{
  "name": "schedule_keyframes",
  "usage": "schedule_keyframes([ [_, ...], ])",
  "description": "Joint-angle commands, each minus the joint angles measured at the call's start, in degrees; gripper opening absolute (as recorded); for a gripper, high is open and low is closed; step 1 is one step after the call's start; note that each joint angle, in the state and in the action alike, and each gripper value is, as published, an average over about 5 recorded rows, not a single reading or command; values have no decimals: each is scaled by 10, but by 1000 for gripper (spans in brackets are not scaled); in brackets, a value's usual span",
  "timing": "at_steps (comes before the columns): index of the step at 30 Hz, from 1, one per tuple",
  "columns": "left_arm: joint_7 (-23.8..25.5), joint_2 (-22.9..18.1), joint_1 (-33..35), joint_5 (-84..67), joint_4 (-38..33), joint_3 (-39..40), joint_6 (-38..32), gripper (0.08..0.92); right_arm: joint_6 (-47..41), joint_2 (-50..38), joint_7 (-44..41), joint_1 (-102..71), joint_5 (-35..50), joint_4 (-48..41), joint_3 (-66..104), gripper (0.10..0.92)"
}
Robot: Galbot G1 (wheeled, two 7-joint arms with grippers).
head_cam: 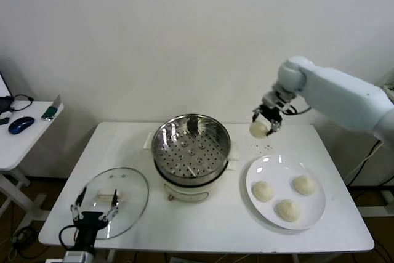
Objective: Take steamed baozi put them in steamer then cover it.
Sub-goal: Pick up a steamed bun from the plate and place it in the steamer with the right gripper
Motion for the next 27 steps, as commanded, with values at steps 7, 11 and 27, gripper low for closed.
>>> schedule_keyframes([
  [7, -1, 2, 7, -1, 4, 1, -1, 823, 167, 194, 11, 36, -149, -3, 19, 710],
  [11, -2, 3, 5, -1, 6, 0, 0, 823, 187, 229, 22, -11, -212, -19, 41, 712],
  [27, -3, 13, 7, -6, 13, -2, -2, 823, 240, 291, 64, -149, -403, -116, 101, 719],
])
